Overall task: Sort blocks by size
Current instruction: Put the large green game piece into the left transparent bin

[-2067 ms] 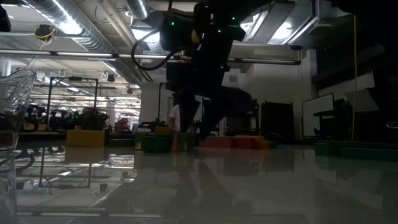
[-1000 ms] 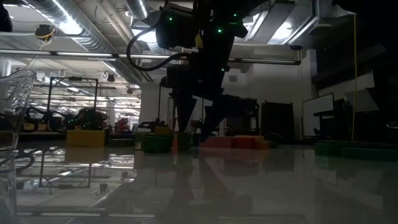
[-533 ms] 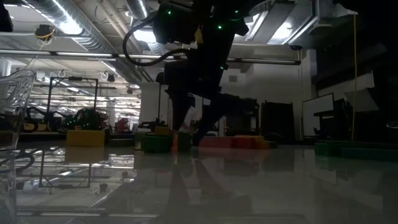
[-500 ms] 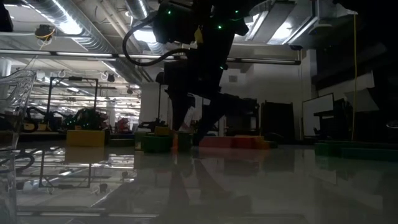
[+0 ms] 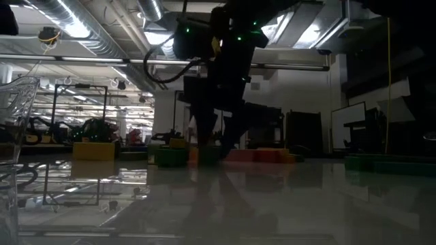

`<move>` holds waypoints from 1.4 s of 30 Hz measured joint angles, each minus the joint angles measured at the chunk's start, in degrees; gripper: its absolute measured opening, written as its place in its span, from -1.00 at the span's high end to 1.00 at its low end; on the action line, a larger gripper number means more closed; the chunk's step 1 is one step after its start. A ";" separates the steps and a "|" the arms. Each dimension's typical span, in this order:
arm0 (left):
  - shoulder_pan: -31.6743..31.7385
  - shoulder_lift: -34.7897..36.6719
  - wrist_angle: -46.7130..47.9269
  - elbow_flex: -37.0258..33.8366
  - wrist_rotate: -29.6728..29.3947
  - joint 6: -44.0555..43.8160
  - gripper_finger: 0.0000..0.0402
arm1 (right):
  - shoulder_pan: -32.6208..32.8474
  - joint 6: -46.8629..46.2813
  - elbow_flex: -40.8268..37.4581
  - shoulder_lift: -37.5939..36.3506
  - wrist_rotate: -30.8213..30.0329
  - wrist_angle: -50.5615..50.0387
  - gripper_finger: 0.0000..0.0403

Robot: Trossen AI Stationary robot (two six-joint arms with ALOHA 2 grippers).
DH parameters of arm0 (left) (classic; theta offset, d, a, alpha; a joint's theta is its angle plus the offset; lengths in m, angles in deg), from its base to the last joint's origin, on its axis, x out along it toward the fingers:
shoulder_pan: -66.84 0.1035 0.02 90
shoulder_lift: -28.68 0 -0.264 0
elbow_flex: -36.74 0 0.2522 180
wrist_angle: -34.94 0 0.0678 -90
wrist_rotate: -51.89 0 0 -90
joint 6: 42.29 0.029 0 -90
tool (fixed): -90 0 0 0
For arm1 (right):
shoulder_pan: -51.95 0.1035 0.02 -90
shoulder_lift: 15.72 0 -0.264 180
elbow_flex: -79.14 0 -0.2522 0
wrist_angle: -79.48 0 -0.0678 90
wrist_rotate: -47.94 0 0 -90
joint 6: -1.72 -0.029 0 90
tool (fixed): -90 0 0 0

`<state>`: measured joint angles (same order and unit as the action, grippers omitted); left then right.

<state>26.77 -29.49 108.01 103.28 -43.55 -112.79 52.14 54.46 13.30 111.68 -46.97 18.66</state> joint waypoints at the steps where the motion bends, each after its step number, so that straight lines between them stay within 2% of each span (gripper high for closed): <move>1: 0.00 0.00 0.02 0.00 -0.33 0.00 0.05 | -0.31 -0.30 0.00 0.31 -0.02 -0.52 -0.02; 9: 0.00 0.04 -0.65 -0.02 -5.53 3.20 0.05 | -0.08 -4.75 0.20 1.87 -0.22 -1.17 0.56; 14: 0.04 0.02 -2.80 -0.02 -13.50 6.62 0.05 | 0.62 -6.22 2.69 1.69 -1.85 -2.85 0.56; 22: 0.11 -0.59 -6.46 -0.02 -30.08 11.43 0.05 | 1.07 -7.58 13.56 1.48 -1.08 -3.37 0.49; 27: 0.09 -3.75 -6.43 -0.02 -37.55 18.75 0.05 | 1.07 -7.79 17.82 1.41 0.44 1.24 0.51; 32: 0.63 -8.77 -6.43 -0.02 -46.02 26.78 0.05 | 1.04 -10.05 18.84 1.37 0.46 8.12 0.54; 36: 2.03 -12.63 -6.44 -0.02 -50.13 30.70 0.05 | 1.05 -10.54 18.84 1.37 1.19 10.07 0.47; 42: 4.94 -16.70 -6.47 0.00 -50.74 32.11 0.05 | 1.41 -10.85 18.82 1.37 3.04 10.77 0.53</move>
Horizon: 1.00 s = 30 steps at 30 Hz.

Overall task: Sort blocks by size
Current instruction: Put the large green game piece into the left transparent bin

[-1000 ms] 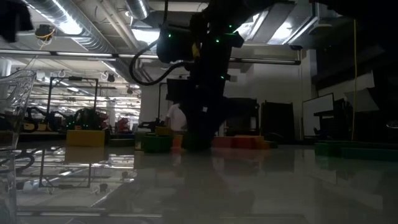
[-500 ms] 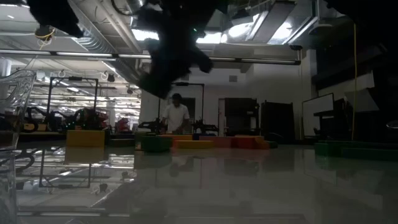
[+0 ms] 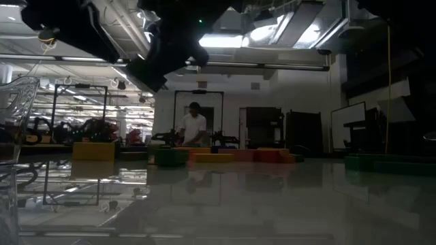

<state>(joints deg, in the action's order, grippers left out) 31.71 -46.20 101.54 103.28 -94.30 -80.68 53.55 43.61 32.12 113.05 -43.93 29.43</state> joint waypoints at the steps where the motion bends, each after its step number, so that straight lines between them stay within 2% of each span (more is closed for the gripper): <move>1: 0.56 -0.44 -0.20 0.00 0.02 -0.04 0.05 | 0.22 -0.02 0.00 0.00 -0.02 0.24 0.54; 5: 2.38 -1.30 -4.12 0.00 -0.02 1.77 0.05 | 0.33 0.04 0.00 0.00 0.00 1.09 0.52; 10: 4.10 -1.37 -9.97 0.00 0.03 8.82 0.05 | 0.31 0.00 0.00 0.00 0.00 2.52 0.45; 18: 6.26 -1.37 -10.04 0.00 1.88 9.82 0.08 | 0.29 0.18 -0.02 0.00 -0.07 2.03 0.54; 24: 6.38 -1.37 -9.82 0.00 1.99 9.99 0.33 | 0.31 0.39 -0.03 0.00 -0.02 1.75 0.44; 28: 6.42 -1.37 -9.64 0.00 2.19 9.88 0.60 | 0.31 0.69 -0.04 0.00 -0.08 1.85 0.51; 30: 6.42 -1.37 -9.48 0.02 2.23 9.86 0.65 | 0.31 1.01 -0.04 0.00 -0.04 1.82 0.54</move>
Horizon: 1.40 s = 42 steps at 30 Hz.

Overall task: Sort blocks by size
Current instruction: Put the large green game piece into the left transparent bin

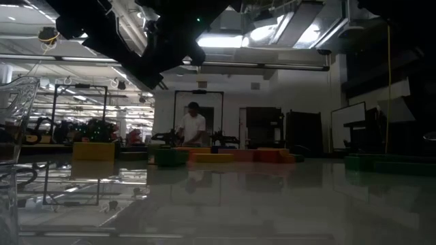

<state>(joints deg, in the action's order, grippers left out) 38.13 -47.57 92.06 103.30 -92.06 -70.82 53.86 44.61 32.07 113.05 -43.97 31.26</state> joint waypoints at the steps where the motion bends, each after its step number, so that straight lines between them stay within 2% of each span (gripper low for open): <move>1: 0.00 0.00 0.04 0.00 0.04 0.00 0.65 | 0.00 -0.02 -0.02 0.00 -0.02 0.03 0.54; 3: 0.00 0.00 0.02 0.02 0.04 -0.02 0.65 | 0.00 -0.19 -0.02 0.00 -0.03 0.03 0.49; 7: 0.00 0.00 0.30 0.02 -0.08 0.06 0.65 | 0.00 -2.61 -0.02 0.00 -1.38 0.74 0.26; 18: -0.04 0.00 1.77 0.00 -0.42 0.01 0.65 | 0.04 -11.40 -0.02 0.00 -16.04 -0.48 -0.25; 23: -0.05 0.14 2.91 0.00 1.52 -1.49 0.65 | -0.92 -11.31 -0.02 0.00 -20.31 -5.90 -0.29; 28: -0.17 1.71 4.14 -0.02 4.52 -3.15 0.65 | -3.54 -11.43 -0.02 0.00 -20.35 -15.99 -0.25; 32: -0.82 4.18 3.97 0.00 11.18 -4.40 0.65 | -7.53 -13.42 0.00 0.00 -19.46 -24.58 -0.23; 35: -1.79 7.02 3.93 0.00 18.88 -7.27 0.64 | -12.57 -16.91 0.00 0.00 -19.19 -29.41 -0.23; 42: -4.35 14.74 3.73 0.00 39.67 -20.88 0.63 | -24.44 -24.46 0.00 0.00 -4.97 -33.49 -0.23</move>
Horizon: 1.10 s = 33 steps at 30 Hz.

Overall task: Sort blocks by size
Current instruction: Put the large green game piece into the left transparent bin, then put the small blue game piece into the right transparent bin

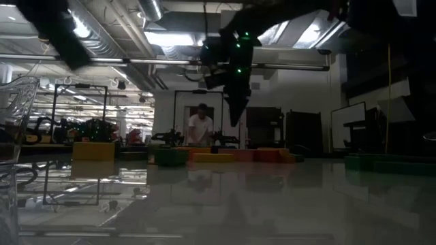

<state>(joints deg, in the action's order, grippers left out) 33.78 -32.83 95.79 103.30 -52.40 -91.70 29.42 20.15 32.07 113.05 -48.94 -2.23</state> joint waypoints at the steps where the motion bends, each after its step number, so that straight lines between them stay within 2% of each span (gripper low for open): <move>1: -0.47 1.03 0.08 0.00 3.39 -2.77 0.63 | -1.40 -1.51 0.00 0.00 1.86 -0.17 -0.23; 5: -2.68 4.32 0.53 0.00 14.43 -14.41 0.63 | -6.02 -7.08 0.00 0.00 4.77 -2.46 -0.23; 8: -4.67 5.87 2.17 0.01 17.82 -21.47 0.63 | -8.18 -7.91 0.00 -0.02 4.92 -5.46 -0.23; 13: -7.71 5.99 10.09 0.02 18.21 -31.06 0.62 | -9.94 -7.78 0.00 -0.02 5.05 -7.09 -0.23; 18: -9.33 4.74 17.01 0.02 18.25 -35.58 0.57 | -10.31 -7.76 0.04 0.55 6.97 -5.30 -0.23; 26: -9.67 3.73 20.04 0.02 18.14 -35.81 0.23 | -10.11 -7.71 0.02 3.83 7.47 -1.33 -0.23; 33: -9.66 3.80 19.87 0.02 18.14 -35.84 0.15 | -10.09 -8.92 0.02 6.19 4.78 -1.00 -0.23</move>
<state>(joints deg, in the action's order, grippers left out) 24.12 -29.03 115.66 103.32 -34.25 -127.54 19.33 11.24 32.10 119.24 -44.16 -3.23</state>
